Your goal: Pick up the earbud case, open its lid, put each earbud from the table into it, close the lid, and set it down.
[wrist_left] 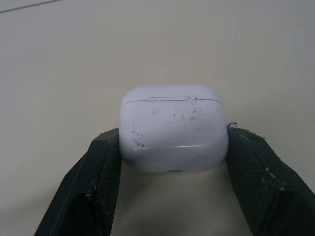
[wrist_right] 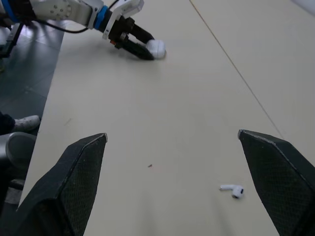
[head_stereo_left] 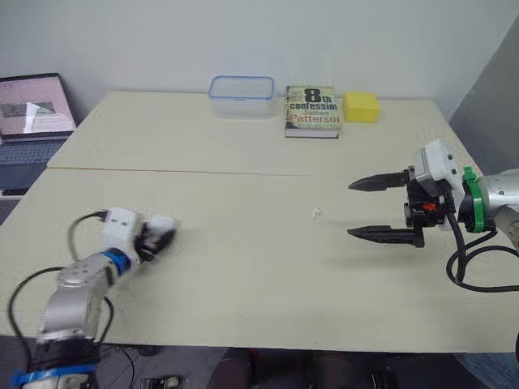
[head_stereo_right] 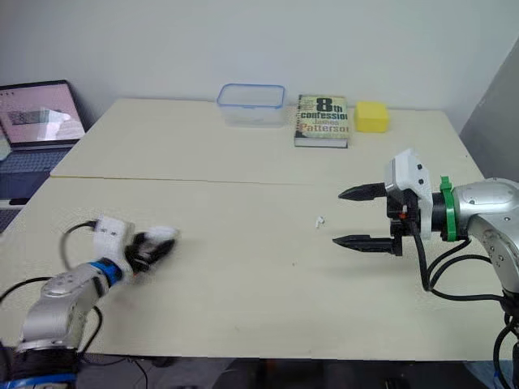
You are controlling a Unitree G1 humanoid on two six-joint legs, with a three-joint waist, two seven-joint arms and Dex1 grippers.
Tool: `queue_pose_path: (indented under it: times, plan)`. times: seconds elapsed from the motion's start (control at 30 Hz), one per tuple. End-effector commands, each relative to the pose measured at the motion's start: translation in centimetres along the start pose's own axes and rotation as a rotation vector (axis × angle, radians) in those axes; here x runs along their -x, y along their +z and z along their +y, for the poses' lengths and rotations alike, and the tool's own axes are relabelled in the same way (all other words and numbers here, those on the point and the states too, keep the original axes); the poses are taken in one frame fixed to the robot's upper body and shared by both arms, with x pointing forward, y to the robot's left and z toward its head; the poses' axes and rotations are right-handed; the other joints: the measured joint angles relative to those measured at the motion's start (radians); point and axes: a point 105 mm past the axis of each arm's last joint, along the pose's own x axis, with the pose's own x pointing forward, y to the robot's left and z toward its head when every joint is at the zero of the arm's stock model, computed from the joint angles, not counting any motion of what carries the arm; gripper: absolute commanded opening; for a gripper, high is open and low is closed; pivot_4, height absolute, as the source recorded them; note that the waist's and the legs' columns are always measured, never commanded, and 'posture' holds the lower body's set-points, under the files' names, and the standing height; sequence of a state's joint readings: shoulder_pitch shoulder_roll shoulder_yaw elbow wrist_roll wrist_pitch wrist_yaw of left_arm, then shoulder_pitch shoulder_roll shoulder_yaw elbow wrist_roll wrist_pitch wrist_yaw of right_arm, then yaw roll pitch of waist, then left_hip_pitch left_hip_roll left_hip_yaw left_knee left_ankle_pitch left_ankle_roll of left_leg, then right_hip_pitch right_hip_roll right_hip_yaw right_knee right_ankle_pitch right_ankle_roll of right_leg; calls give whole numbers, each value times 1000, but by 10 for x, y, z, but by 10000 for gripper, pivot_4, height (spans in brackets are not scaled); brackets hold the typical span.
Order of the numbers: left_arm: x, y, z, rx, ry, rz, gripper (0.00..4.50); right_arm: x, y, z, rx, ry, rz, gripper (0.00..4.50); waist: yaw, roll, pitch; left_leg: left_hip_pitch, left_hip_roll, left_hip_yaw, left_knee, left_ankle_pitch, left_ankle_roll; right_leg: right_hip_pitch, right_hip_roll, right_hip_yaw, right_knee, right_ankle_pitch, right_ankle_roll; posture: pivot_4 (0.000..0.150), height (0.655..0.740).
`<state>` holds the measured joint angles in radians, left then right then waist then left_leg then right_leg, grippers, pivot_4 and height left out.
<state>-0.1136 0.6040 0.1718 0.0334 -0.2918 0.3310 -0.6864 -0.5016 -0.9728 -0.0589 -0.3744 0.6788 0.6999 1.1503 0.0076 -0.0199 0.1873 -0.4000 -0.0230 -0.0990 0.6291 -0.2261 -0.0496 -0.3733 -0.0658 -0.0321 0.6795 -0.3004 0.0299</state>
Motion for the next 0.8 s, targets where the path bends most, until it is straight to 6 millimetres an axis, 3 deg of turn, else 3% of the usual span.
queue_pose_path:
  times: [0.03,0.17,0.3,0.53,0.8]
  plan:
    - [-12,47,-57,-167,-242,-213,27630,-1,4,6,-45,-20,-6,45000,11,0,0,-1,0,-1,0,0,0,0,-1,-1,0,0,-1,1500,7400]
    - [-20,78,-120,-384,-457,-414,27630,-12,-9,14,-267,-32,23,45000,15,0,0,-1,1,-1,0,0,0,0,-1,-2,0,1,-2,1500,7400]
    - [-18,95,-150,-511,-554,-580,27630,-27,-14,21,-459,3,0,45000,3,0,0,0,1,3,0,0,0,0,4,-1,0,1,-2,1500,7400]
    - [-13,103,-163,-643,-621,-736,27630,-56,-20,24,-702,81,-37,45000,-8,0,0,1,1,2,0,0,1,0,9,-2,1,2,-3,1500,7400]
    - [-13,106,-163,-676,-631,-778,27630,-72,-12,28,-771,150,-92,45000,-10,0,0,1,1,2,0,0,1,0,10,-3,1,2,-3,1500,7400]
